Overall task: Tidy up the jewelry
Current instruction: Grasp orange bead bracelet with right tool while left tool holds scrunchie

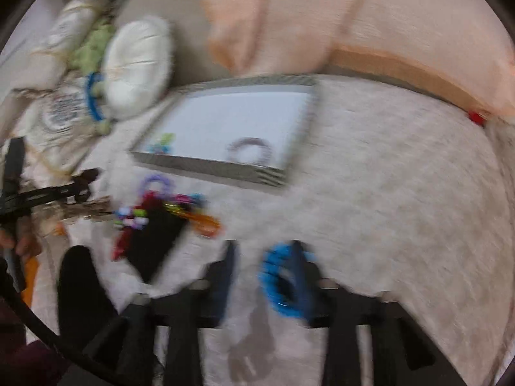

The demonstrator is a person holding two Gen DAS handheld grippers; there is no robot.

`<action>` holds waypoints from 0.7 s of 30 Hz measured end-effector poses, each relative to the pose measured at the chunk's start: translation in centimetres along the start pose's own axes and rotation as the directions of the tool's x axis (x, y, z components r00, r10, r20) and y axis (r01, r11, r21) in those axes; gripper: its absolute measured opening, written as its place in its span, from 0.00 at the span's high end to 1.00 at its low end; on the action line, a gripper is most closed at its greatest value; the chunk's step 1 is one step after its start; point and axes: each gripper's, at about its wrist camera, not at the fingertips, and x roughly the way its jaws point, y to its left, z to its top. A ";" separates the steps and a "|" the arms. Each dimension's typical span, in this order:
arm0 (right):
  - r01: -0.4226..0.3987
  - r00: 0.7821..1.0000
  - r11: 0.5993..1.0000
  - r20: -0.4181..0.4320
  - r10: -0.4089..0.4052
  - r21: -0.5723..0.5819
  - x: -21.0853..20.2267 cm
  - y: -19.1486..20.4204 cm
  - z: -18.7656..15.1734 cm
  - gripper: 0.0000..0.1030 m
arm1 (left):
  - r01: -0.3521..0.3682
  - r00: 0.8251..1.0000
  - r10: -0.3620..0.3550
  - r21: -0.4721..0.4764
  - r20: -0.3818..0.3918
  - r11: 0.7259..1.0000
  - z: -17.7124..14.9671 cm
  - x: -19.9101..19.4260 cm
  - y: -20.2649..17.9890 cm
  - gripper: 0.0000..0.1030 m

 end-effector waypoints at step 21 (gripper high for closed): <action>-0.082 0.996 0.989 -0.047 0.077 -0.120 7.3 3.8 2.1 0.92 | 0.008 1.000 -0.008 -0.003 0.001 1.000 0.7 -0.3 -0.5 0.89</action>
